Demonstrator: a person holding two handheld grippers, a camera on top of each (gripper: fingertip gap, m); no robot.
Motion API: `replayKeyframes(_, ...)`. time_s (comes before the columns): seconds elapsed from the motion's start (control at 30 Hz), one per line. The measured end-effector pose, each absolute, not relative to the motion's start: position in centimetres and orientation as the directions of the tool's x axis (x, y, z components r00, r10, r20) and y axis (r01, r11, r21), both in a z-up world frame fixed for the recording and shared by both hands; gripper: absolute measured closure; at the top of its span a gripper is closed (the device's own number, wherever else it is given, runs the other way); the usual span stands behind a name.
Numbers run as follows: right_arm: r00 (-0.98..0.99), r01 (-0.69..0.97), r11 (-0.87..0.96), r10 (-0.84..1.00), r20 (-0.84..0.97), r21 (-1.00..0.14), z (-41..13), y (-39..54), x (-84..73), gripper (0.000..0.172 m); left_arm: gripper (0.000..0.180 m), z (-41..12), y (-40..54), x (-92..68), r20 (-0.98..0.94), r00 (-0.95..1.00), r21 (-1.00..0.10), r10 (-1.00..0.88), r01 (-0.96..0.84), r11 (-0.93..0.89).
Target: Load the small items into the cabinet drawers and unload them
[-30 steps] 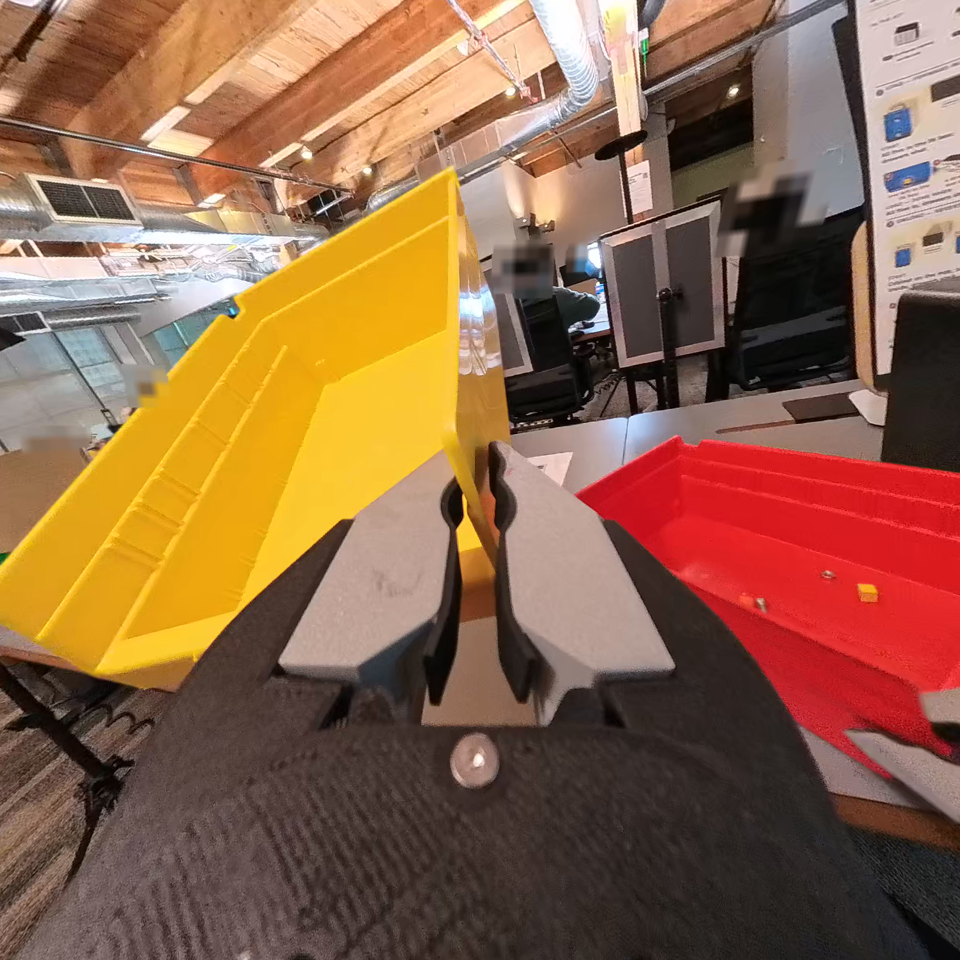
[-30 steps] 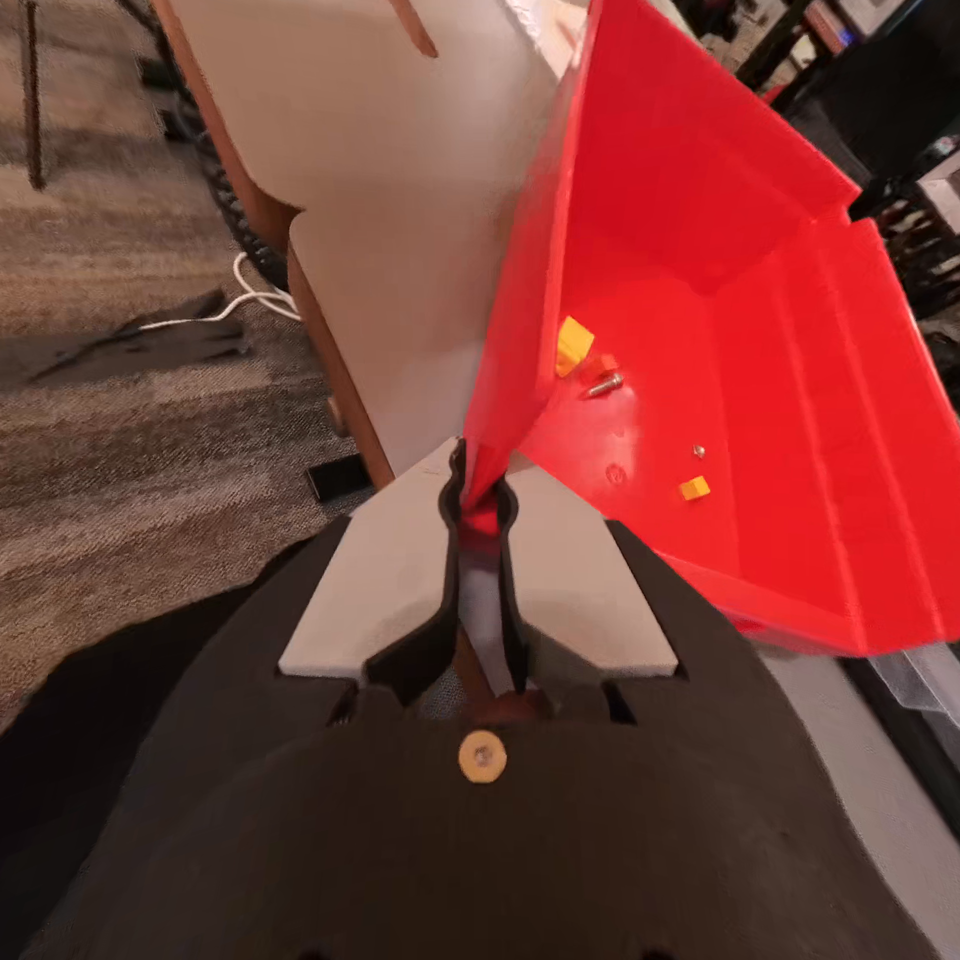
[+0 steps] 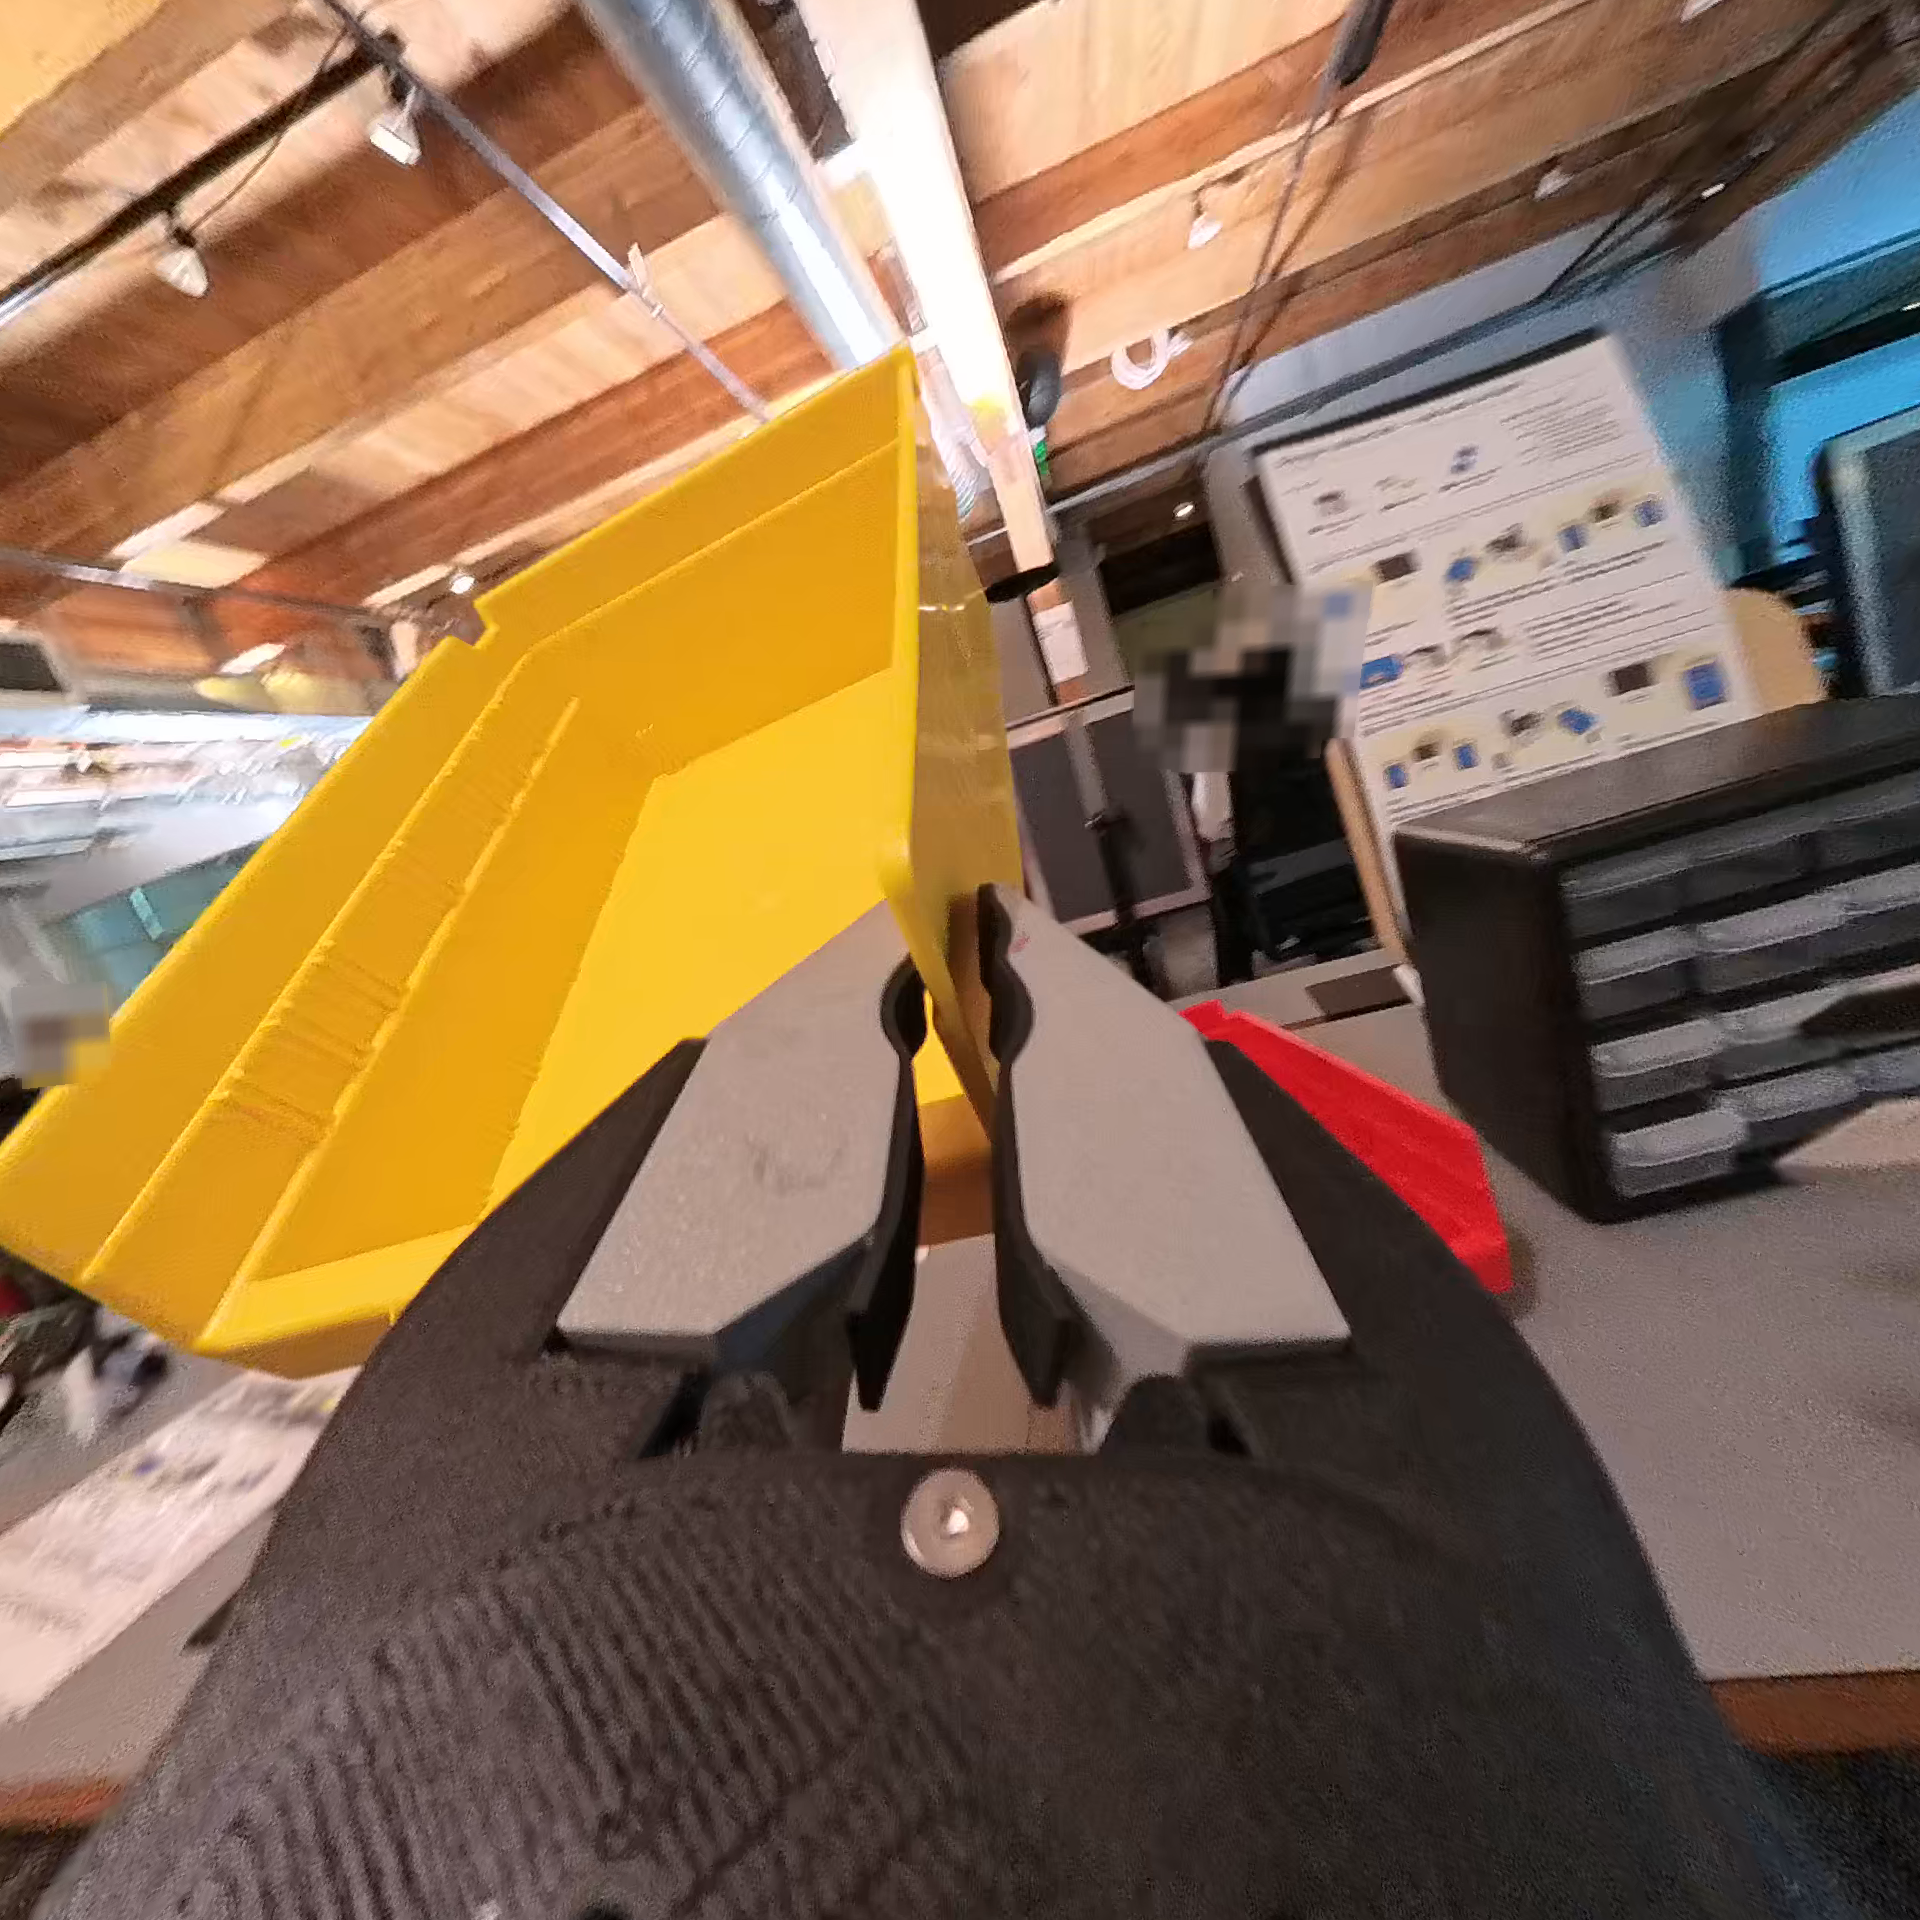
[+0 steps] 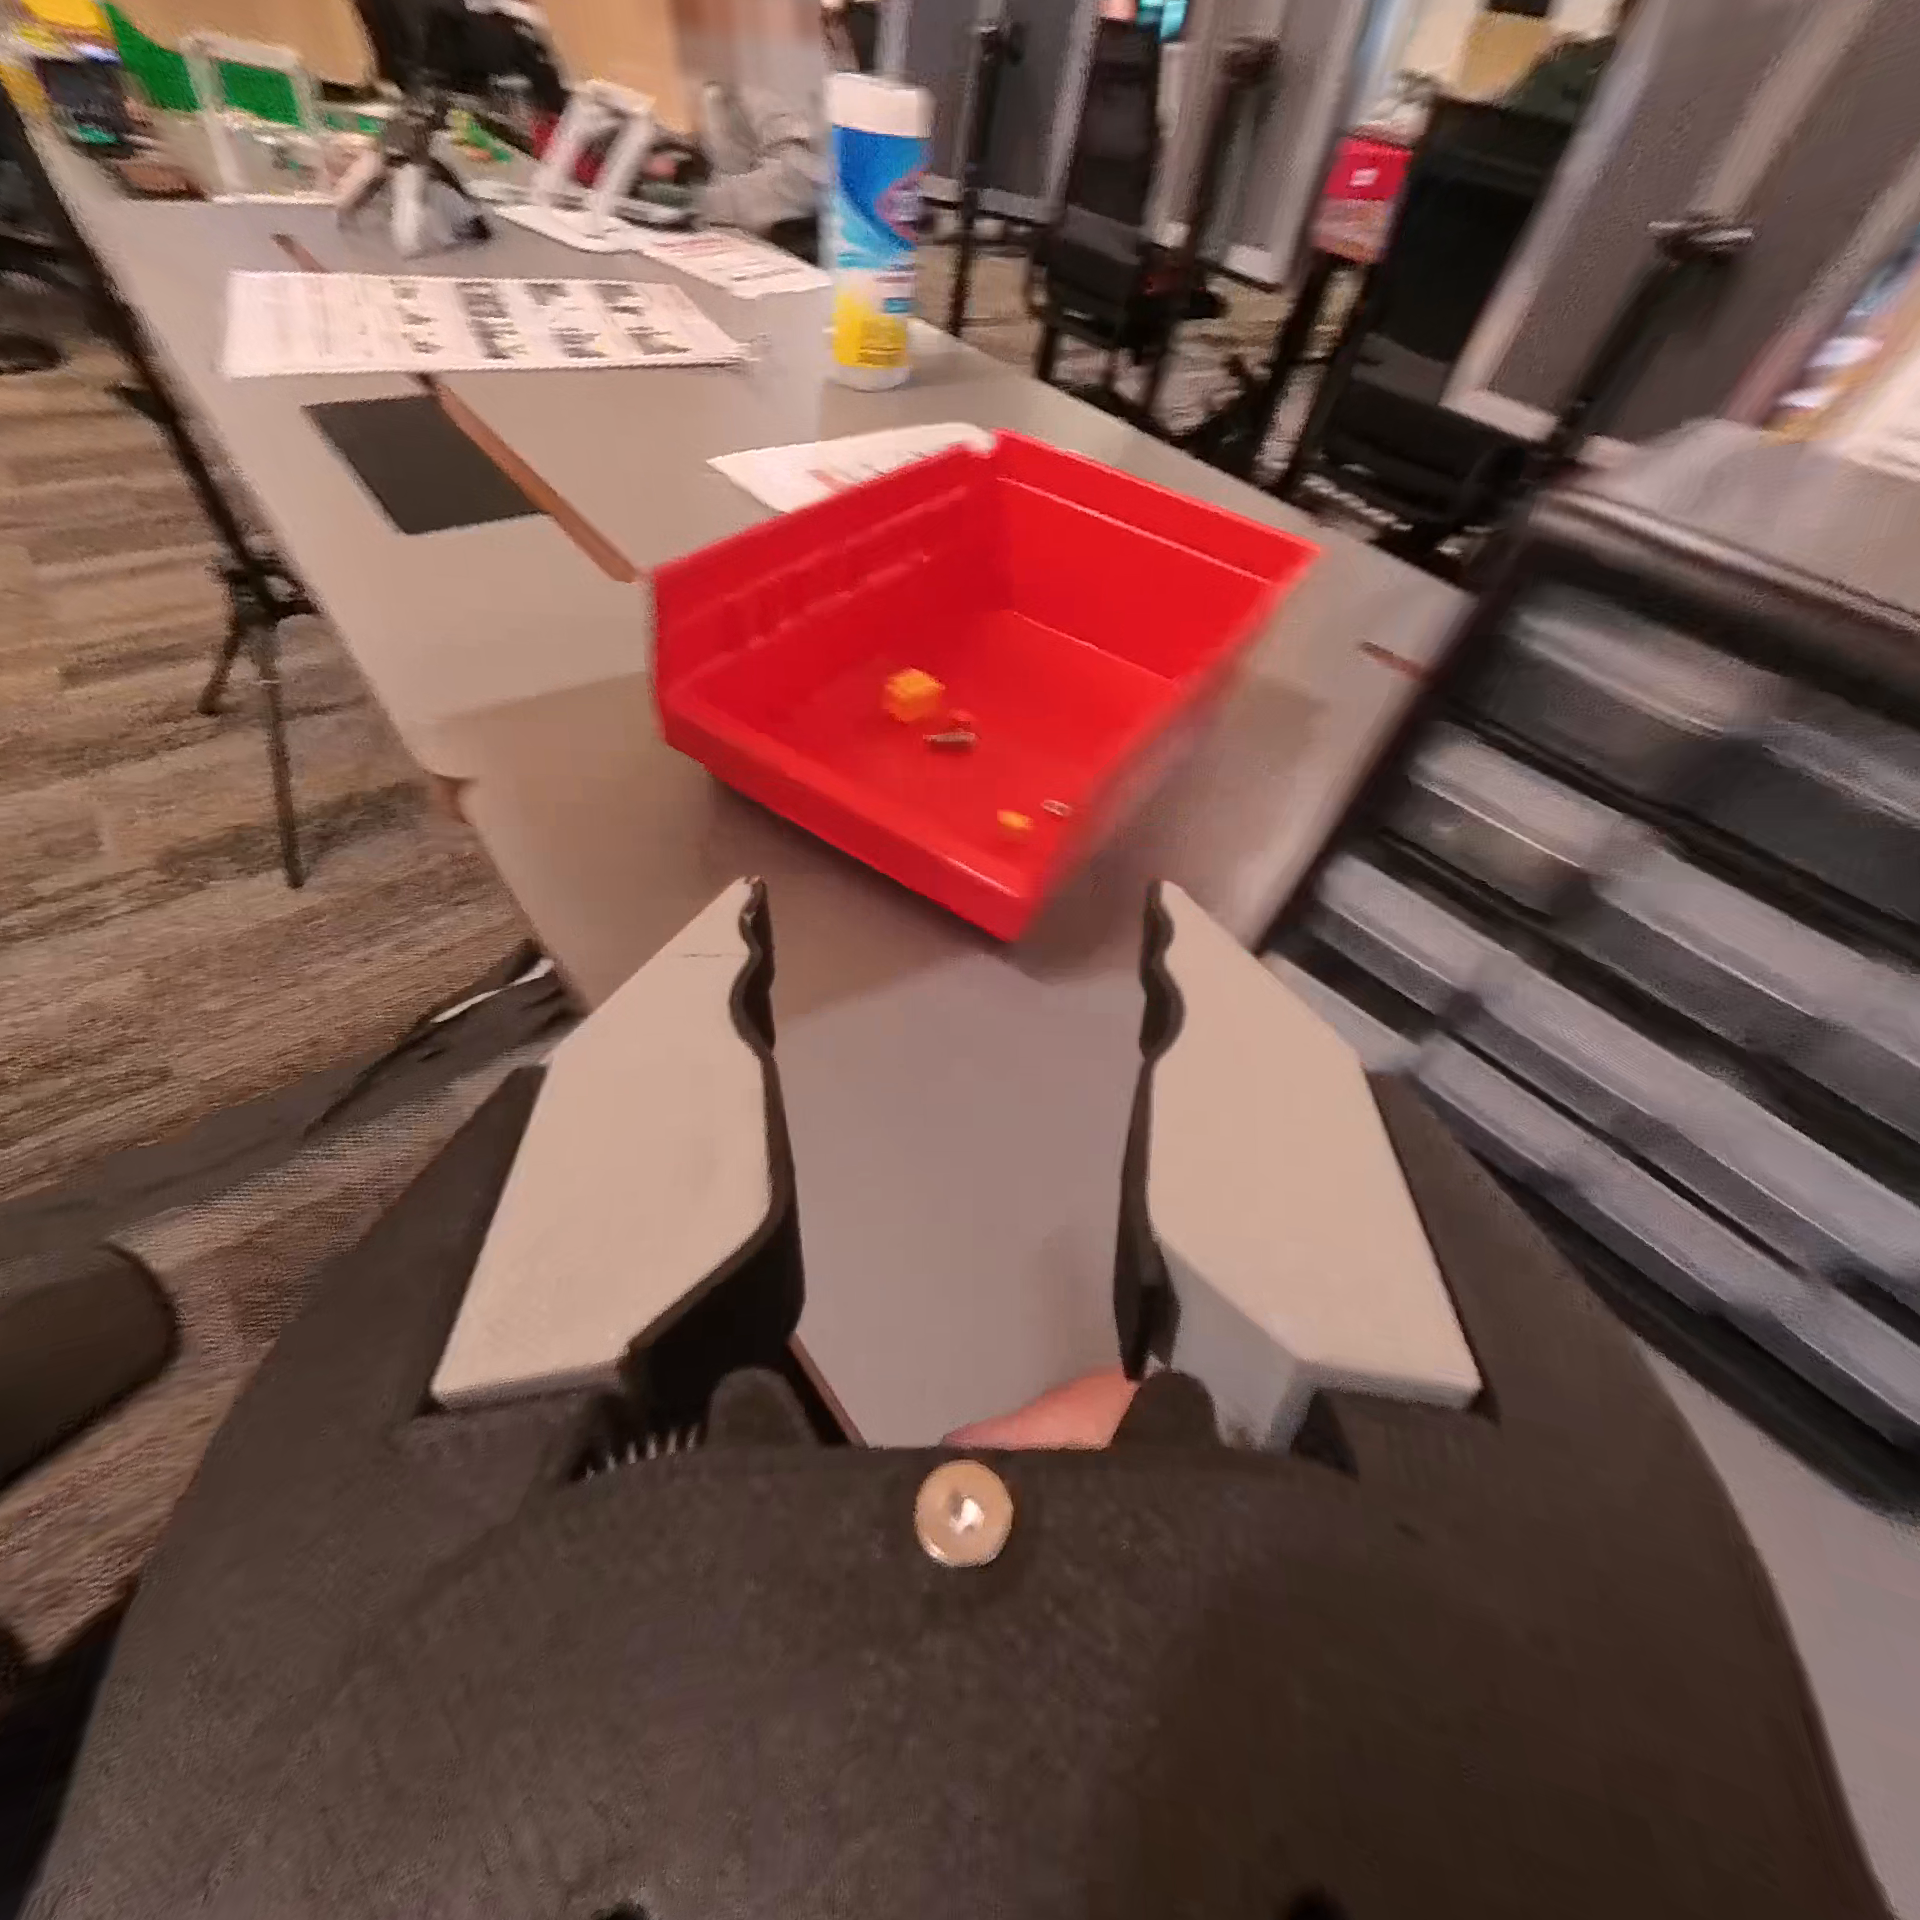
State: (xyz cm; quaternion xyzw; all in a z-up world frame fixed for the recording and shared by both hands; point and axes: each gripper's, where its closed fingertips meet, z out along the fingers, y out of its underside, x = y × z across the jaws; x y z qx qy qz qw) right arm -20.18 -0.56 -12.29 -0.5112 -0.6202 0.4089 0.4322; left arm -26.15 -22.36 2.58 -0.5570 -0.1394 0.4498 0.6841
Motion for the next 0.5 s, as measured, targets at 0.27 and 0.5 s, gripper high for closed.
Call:
replayKeyframes(0.27,0.194,0.267,0.028,0.977,0.083,-0.963,-8.7,16.3,-4.9,0.099,0.177,4.6,-10.8,-15.8,-0.417,0.729,-0.832,0.544,-0.546,0.094)
replayKeyframes(0.5,0.465,0.067,-0.012,0.885,0.021,-0.998,-3.1,25.0,7.6,0.106,0.176,5.2,4.0,-4.0,-0.505,0.849,-0.83,0.156,-0.528,0.181)
